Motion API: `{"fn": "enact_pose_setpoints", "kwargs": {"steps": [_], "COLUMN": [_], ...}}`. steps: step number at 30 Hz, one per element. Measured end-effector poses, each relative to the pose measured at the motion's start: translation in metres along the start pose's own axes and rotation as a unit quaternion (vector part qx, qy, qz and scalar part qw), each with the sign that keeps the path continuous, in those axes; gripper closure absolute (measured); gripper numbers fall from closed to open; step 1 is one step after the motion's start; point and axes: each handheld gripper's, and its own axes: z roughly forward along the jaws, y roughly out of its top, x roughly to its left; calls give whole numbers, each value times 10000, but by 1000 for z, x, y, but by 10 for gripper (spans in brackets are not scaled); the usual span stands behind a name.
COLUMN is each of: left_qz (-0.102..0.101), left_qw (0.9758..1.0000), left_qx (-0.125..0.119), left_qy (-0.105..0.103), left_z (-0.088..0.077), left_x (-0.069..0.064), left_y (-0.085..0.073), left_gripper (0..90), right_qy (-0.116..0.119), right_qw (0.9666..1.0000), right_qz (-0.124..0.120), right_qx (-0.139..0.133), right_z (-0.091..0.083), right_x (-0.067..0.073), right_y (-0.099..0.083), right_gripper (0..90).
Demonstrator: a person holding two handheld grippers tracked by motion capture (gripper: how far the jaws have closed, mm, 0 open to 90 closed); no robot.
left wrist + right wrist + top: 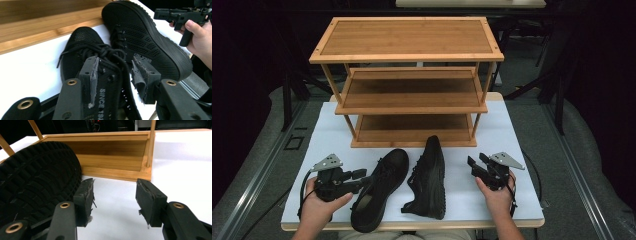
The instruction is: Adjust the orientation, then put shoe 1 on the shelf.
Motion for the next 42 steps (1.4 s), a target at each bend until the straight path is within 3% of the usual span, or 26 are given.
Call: {"fn": "enact_pose_setpoints", "kwargs": {"steps": [7,20,28,39,42], "left_qz": [-41,-82,36,22,-18], "left_qw": [9996,9978,9982,9987,9992], "left_qx": [210,645,599,411,316], "left_qy": [-167,-102,34,292,245], "left_z": [14,29,27,16,16], "left_x": [-7,-7,-9,-3,0], "left_y": [5,7,10,19,23], "left_gripper": [623,842,858,863,874], "right_qy": [23,84,71,94,85], "right_qw": [9999,9999,9999,9998,9998], "right_qz": [97,111,124,161,184], "right_qx": [-44,77,86,76,84], "right_z": [-4,2,1,3,2], "right_x": [-1,-1,-2,-3,-3], "right_y": [1,1,1,1,1], "right_gripper": [473,470,471,471,471]}}
